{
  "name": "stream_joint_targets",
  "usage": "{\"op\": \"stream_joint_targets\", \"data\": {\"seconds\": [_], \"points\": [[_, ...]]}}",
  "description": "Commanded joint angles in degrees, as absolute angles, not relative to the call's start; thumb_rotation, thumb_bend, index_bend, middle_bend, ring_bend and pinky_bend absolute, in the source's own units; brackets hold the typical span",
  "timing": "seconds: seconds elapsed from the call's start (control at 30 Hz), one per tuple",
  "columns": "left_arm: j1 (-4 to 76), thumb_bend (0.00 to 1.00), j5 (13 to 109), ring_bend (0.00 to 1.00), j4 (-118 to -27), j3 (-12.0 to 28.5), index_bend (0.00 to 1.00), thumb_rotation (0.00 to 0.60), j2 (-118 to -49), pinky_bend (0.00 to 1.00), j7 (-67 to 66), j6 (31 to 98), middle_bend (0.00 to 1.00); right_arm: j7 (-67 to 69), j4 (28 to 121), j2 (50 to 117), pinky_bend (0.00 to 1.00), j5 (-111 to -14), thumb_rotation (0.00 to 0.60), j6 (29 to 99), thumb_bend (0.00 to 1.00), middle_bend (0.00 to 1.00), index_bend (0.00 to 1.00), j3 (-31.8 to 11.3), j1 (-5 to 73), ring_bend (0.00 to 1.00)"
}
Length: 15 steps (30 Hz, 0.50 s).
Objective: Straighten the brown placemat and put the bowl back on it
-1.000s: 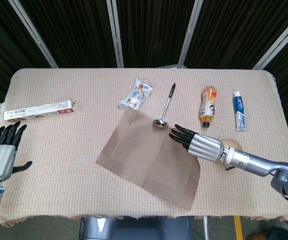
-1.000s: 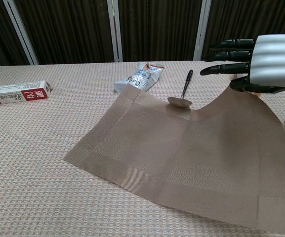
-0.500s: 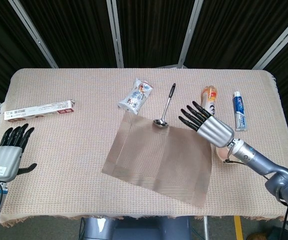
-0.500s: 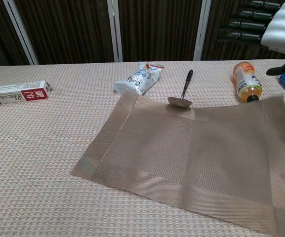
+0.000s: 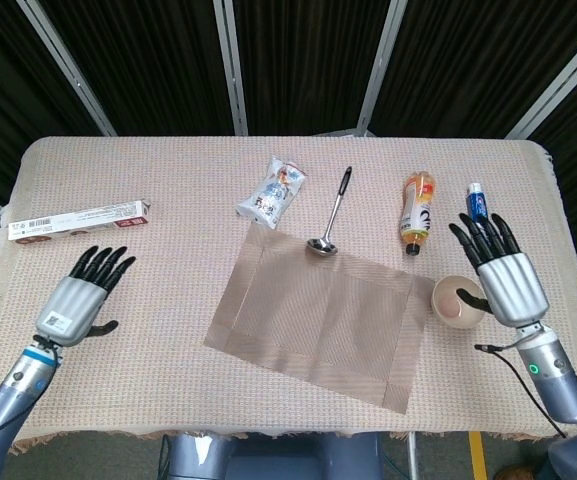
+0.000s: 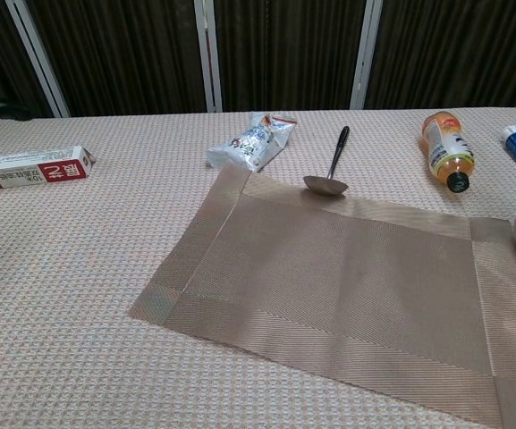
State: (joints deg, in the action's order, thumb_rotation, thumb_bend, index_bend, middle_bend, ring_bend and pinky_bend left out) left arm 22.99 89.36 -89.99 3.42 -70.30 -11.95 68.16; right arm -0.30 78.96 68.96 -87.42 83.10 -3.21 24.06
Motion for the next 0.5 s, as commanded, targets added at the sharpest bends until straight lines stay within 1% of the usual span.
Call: {"op": "stream_joint_targets", "data": {"seconds": [0.03,0.1,0.2,0.3,0.37,0.5], "points": [[28.0,0.00,94.3,0.00,-83.2,3.1,0.20,0.600,-75.0,0.00,-7.1,64.2,0.00,0.2,86.8,64.7,0.00,-83.2,0.600,83.2,0.00,0.00,0.00,-1.7,18.9,0.00],[30.7,0.01,95.9,0.00,-78.5,2.7,0.22,0.600,-78.5,0.00,-2.6,61.8,0.00,-0.4,89.7,64.3,0.00,-81.9,0.600,83.4,0.00,0.00,0.00,-0.8,17.1,0.00],[33.5,0.02,97.4,0.00,-72.5,2.1,0.22,0.600,-82.8,0.00,0.7,59.5,0.00,-1.6,91.8,64.8,0.00,-80.3,0.600,84.1,0.00,0.00,0.00,-0.5,15.2,0.00],[35.2,0.04,98.7,0.00,-68.8,1.6,0.22,0.600,-85.8,0.00,1.4,58.5,0.00,-2.2,92.8,65.3,0.00,-79.1,0.600,84.5,0.00,0.00,0.00,-0.5,14.1,0.00],[36.7,0.05,99.8,0.00,-65.1,1.2,0.23,0.600,-89.0,0.00,2.1,57.8,0.00,-3.3,93.5,65.9,0.00,-78.3,0.600,85.1,0.00,0.00,0.00,-0.4,13.1,0.00],[38.2,0.10,101.4,0.00,-60.5,0.3,0.23,0.600,-93.0,0.00,3.6,57.8,0.00,-5.0,93.8,66.8,0.00,-78.4,0.600,86.0,0.00,0.00,0.00,-0.3,12.2,0.00]]}}
